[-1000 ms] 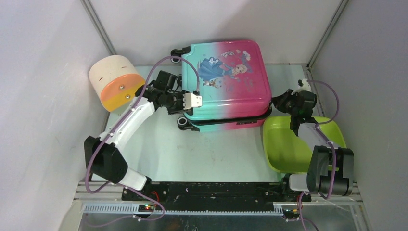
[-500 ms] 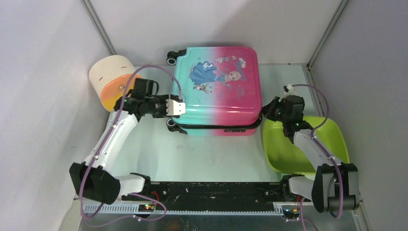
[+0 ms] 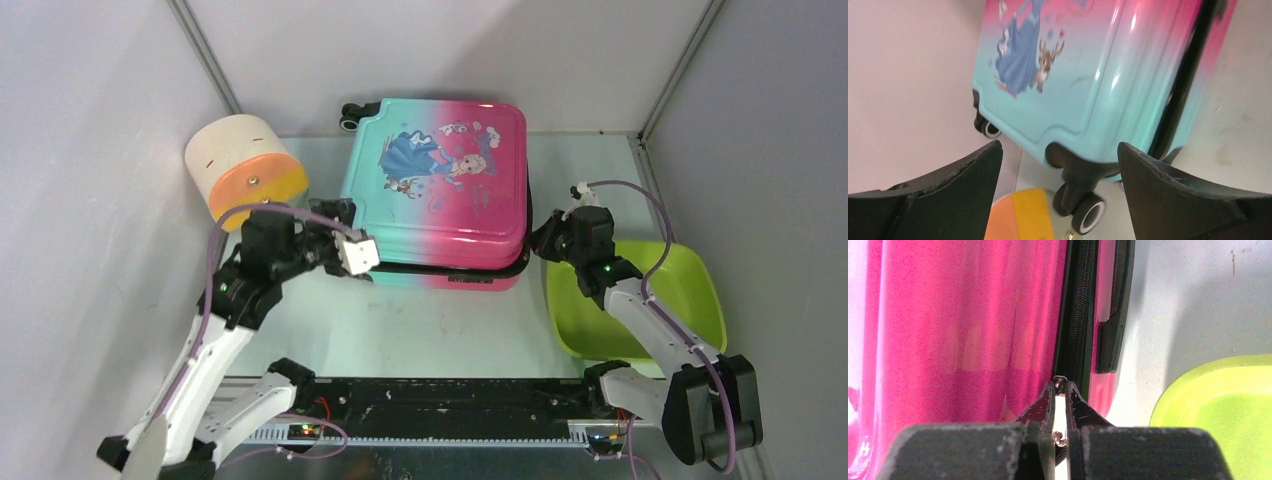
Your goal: Open, take out, and arrange the luggage
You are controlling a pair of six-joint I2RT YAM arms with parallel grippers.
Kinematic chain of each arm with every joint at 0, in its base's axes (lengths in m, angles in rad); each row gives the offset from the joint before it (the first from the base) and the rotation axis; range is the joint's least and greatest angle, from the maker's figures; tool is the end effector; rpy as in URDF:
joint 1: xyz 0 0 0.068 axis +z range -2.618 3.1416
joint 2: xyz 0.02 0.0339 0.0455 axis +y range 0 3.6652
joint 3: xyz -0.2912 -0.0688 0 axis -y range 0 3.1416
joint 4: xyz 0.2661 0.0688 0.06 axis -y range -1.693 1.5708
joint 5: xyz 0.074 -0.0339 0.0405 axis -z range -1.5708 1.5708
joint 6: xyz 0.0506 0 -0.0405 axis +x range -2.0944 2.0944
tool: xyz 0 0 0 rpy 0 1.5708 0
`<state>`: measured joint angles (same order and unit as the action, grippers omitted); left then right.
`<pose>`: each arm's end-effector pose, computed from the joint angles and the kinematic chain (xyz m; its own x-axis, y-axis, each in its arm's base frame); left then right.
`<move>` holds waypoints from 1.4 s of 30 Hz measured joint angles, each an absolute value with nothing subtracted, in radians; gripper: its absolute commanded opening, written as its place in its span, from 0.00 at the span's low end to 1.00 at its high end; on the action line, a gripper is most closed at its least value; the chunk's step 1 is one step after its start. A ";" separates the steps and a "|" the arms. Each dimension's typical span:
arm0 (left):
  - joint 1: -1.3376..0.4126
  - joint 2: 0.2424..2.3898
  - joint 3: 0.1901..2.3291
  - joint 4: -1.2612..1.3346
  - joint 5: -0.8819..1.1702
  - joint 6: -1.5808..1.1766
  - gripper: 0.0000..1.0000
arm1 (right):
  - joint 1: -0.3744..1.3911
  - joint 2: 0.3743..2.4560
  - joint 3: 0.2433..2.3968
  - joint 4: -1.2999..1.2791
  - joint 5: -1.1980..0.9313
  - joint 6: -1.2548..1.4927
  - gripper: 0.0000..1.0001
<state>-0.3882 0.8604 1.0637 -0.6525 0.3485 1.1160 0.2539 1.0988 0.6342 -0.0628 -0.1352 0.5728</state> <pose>0.1676 -0.0872 0.3940 0.3988 0.7491 -0.5289 0.6424 0.1833 0.7441 0.2496 0.0718 0.2448 -0.6054 0.3977 -0.6894 -0.0399 0.8500 0.5254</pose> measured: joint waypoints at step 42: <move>-0.993 1.481 0.889 -0.026 0.276 0.758 0.67 | 0.200 1.032 0.598 -0.047 -0.232 0.587 0.00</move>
